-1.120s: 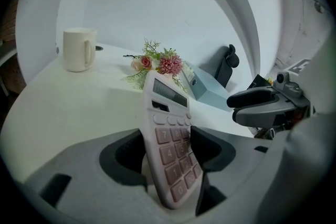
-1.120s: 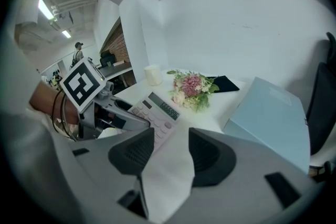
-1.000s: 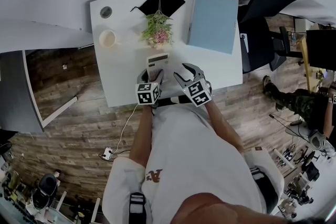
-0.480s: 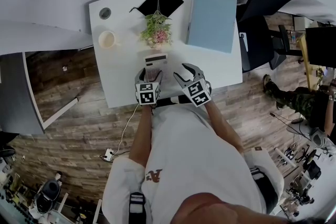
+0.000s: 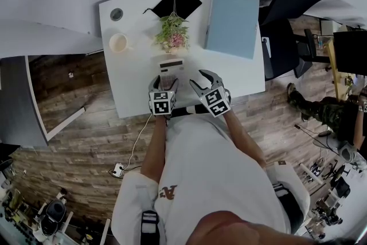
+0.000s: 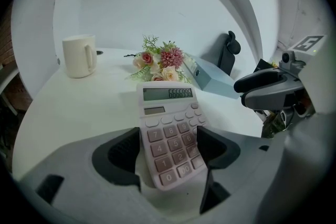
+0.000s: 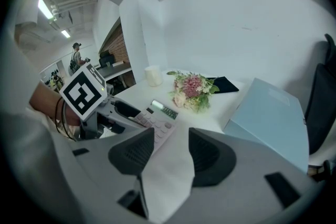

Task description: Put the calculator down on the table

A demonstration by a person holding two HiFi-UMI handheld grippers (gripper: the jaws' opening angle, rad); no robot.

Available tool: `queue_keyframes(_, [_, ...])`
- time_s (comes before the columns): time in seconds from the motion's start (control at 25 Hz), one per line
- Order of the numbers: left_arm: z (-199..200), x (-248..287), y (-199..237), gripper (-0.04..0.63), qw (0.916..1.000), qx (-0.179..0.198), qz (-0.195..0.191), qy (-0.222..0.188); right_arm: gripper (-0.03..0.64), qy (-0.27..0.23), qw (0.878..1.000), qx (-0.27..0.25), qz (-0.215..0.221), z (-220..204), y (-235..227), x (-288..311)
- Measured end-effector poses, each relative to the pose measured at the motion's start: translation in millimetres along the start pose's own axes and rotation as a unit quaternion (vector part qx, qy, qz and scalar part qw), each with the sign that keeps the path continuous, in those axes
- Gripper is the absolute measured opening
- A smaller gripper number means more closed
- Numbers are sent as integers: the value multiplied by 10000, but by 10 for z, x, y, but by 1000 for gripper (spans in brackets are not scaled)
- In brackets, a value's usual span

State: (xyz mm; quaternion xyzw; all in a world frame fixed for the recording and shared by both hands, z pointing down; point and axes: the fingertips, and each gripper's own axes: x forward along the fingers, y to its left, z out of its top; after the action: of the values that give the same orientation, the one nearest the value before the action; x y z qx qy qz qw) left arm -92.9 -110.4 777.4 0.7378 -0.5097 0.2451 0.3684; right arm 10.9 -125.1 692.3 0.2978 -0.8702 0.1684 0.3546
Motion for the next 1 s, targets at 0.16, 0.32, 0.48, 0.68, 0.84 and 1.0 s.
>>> queue_keyframes(0.16, [-23,-13,-4,351,10000,57,-61,10,212,-26,10000,15,-21,7,22,3])
queue_keyframes(0.32, [22,-64,-8,345,9995,313,-48,-50,213,-71,10000,-11,-62,43,14,-1])
queue_keyframes(0.48, [223,-219,-74,278,9962,770,-53,-397,213,-179,9998,-35,-122,121,-11,-25])
queue_keyframes(0.68, [611,-448,-141,225,9866,1288,-21,-1001,210,-476,9984,-131,-271,369,-78,-111])
queue_keyframes(0.84, [942,-677,-182,202,9765,1572,-24,-1474,206,-802,9948,-404,-470,662,-86,-280])
queue_keyframes(1.0, [1279,-908,-252,181,9627,1906,-47,-1922,186,-1252,9874,-637,-726,1020,-125,-525])
